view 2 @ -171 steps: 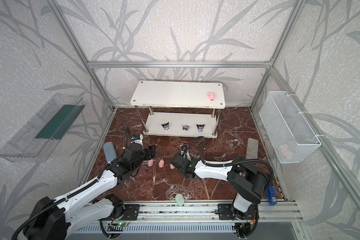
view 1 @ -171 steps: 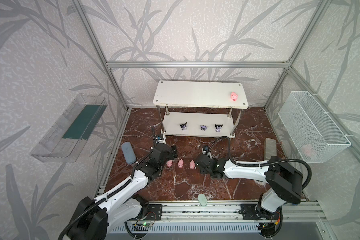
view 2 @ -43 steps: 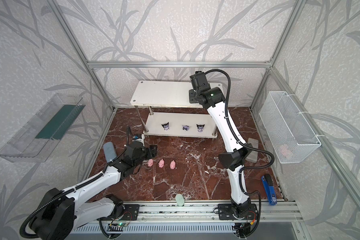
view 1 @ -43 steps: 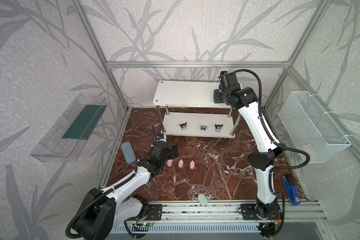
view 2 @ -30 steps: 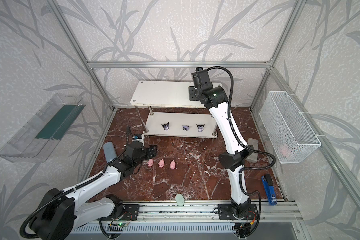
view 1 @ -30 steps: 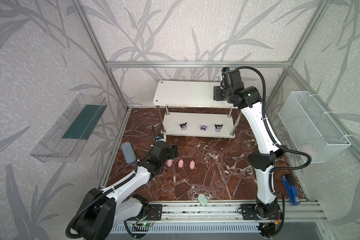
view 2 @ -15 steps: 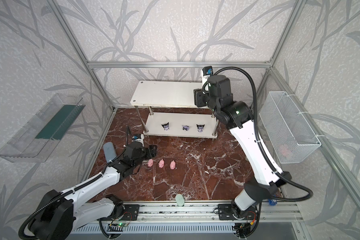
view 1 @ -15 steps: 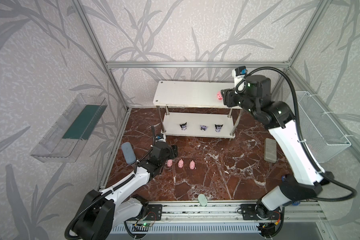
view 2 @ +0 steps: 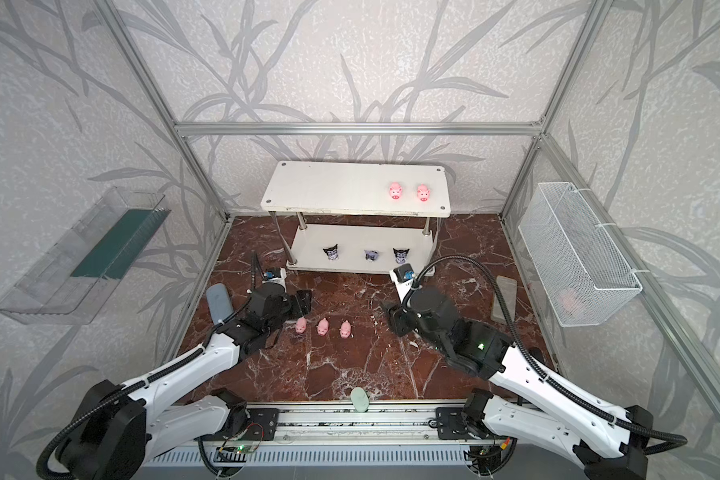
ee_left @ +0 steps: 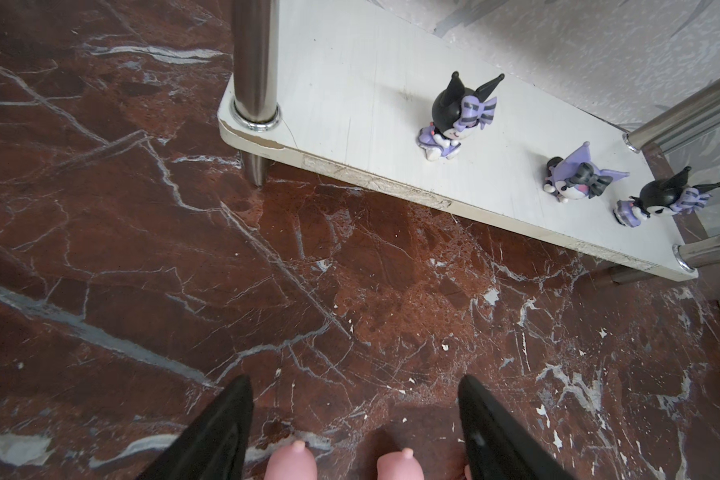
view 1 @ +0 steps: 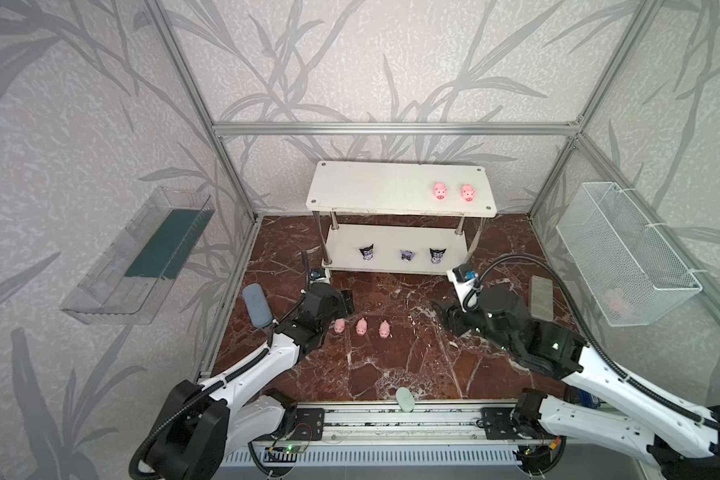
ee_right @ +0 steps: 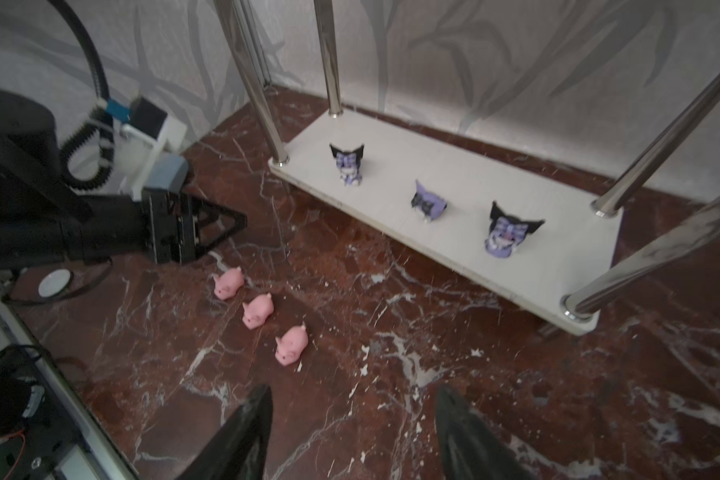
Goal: Place and organize the plastic toys onto the shelf
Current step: 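Withdraw the right gripper from the shelf toward the remaining pink pigs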
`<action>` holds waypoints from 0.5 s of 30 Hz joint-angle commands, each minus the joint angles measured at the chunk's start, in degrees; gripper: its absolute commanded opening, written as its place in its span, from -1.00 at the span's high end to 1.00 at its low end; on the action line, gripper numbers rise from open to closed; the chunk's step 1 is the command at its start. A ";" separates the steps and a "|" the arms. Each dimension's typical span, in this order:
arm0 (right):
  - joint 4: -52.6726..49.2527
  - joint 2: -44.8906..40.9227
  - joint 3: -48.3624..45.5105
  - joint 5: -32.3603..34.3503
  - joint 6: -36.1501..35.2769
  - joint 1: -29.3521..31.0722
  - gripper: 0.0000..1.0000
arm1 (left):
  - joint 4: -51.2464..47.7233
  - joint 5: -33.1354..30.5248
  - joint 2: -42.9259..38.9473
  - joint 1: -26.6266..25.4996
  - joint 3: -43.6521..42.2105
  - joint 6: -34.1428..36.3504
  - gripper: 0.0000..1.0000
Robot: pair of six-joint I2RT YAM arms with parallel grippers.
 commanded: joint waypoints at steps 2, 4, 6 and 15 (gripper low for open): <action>6.84 3.33 -4.68 1.97 11.70 3.31 -0.29 | -1.23 -1.73 -1.00 0.22 1.00 -0.68 -0.52; 8.88 8.17 -5.29 0.43 14.00 5.52 -0.35 | -1.16 -1.74 -1.07 0.21 0.96 -1.16 -0.52; 9.84 14.34 -4.26 -0.30 16.56 6.60 -0.37 | -1.22 -1.82 -1.32 0.21 0.75 -1.63 -0.52; 11.50 36.29 6.28 -5.18 20.33 8.36 -0.41 | -1.78 -2.88 -2.81 0.21 -0.58 -3.07 -0.52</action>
